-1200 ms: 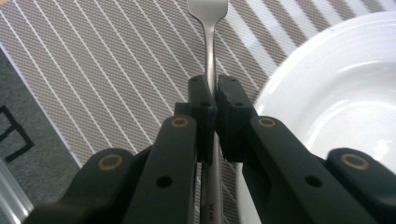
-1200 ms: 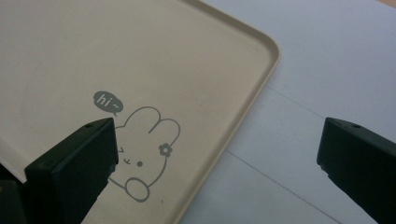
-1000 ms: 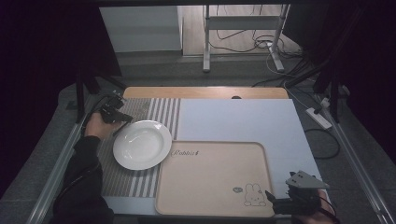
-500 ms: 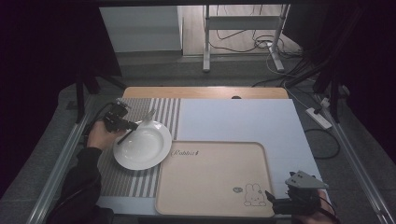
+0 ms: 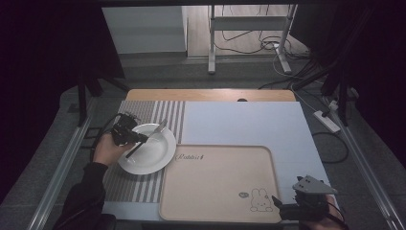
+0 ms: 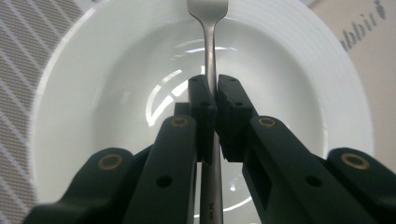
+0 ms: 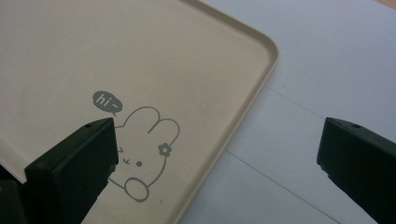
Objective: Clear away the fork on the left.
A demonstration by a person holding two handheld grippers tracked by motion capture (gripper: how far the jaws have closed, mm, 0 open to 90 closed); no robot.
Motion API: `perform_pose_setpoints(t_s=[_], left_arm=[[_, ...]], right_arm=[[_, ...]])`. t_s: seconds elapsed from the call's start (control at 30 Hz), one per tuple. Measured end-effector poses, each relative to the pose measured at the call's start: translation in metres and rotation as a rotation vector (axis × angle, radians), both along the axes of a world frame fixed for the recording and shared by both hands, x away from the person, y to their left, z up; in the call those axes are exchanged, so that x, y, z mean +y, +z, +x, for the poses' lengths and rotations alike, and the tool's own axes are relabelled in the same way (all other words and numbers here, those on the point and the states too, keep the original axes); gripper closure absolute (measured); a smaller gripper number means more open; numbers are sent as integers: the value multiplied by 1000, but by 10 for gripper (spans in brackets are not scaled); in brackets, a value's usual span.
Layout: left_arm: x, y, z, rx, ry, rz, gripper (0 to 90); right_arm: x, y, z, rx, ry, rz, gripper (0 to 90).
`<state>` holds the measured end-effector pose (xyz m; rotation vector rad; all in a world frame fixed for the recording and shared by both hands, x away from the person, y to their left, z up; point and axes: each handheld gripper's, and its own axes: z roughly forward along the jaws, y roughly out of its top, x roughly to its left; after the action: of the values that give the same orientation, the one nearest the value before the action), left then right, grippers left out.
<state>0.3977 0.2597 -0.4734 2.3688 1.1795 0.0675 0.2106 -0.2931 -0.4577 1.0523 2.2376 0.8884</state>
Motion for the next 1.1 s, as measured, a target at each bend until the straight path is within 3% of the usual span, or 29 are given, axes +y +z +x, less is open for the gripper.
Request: perform_pose_setpoints(t_s=[0.47,0.73,1.1], left_arm=[[-38,1,-31,3,-38,-12,846],[-60,-4,-50,30,-45,-27,846],[-102,-10,-83,36,-87,-48,846]], right_arm=[[0,1,-1,-6,10,2,0],[0,1,-2,-8,14,4,0],[-1,1,-2,-7,16,6,0]])
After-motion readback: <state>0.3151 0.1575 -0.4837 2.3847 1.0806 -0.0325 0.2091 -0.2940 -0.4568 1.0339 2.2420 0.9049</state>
